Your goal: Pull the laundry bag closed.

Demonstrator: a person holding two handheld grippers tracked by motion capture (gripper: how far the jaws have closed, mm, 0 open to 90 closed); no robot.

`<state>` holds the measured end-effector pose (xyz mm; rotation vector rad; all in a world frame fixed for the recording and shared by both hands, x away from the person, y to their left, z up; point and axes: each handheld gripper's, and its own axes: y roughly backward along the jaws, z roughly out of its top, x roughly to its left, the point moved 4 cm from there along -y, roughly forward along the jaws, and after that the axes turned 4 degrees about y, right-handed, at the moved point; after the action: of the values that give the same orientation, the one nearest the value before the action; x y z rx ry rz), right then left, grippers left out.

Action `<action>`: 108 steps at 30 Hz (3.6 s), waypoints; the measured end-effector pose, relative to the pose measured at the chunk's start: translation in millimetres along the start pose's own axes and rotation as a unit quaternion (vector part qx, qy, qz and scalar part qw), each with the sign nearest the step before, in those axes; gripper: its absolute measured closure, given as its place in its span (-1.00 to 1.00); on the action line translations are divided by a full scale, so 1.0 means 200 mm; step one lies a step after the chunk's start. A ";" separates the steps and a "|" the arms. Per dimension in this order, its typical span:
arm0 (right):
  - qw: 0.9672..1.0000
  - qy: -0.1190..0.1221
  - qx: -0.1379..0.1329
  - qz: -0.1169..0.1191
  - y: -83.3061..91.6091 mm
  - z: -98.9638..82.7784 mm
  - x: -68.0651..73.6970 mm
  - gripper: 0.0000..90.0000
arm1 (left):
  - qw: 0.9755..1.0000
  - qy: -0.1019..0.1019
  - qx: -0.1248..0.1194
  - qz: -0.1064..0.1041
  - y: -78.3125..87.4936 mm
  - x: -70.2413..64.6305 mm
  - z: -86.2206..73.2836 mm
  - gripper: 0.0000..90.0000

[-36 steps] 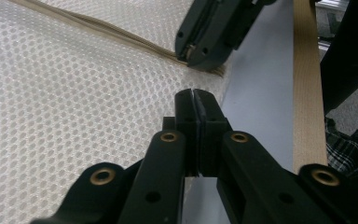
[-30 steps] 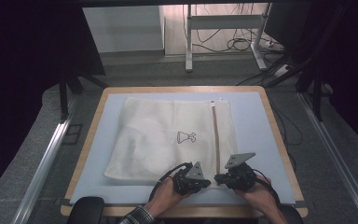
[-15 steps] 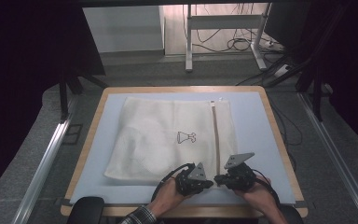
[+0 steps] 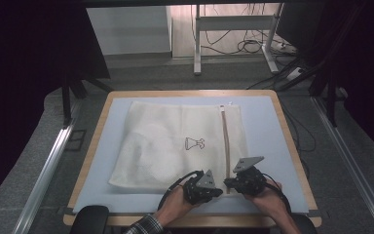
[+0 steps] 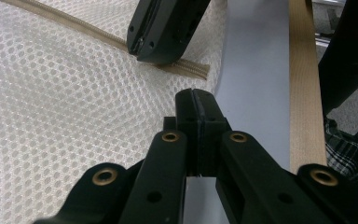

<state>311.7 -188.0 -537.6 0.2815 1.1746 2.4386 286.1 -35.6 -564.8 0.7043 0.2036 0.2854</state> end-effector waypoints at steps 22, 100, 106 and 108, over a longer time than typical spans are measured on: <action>1.000 0.001 -0.006 -0.016 0.00 0.02 -0.05 0.92 | 1.000 0.006 -0.005 0.004 -0.02 0.00 0.01 1.00; 0.996 -0.002 -0.022 -0.090 -0.08 0.20 -0.38 0.91 | 1.000 -0.007 -0.004 0.011 -0.02 0.00 0.01 1.00; 0.995 -0.006 -0.026 -0.093 -0.09 0.22 -0.41 0.91 | 1.000 -0.009 -0.003 0.011 -0.02 0.00 0.01 1.00; 0.995 -0.007 -0.027 -0.093 -0.09 0.23 -0.43 0.91 | 1.000 -0.009 -0.003 0.012 -0.02 -0.01 0.01 1.00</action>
<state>409.2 -184.8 -524.2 0.1653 1.0755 2.2978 286.3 -39.5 -565.7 0.7044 0.1776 0.3016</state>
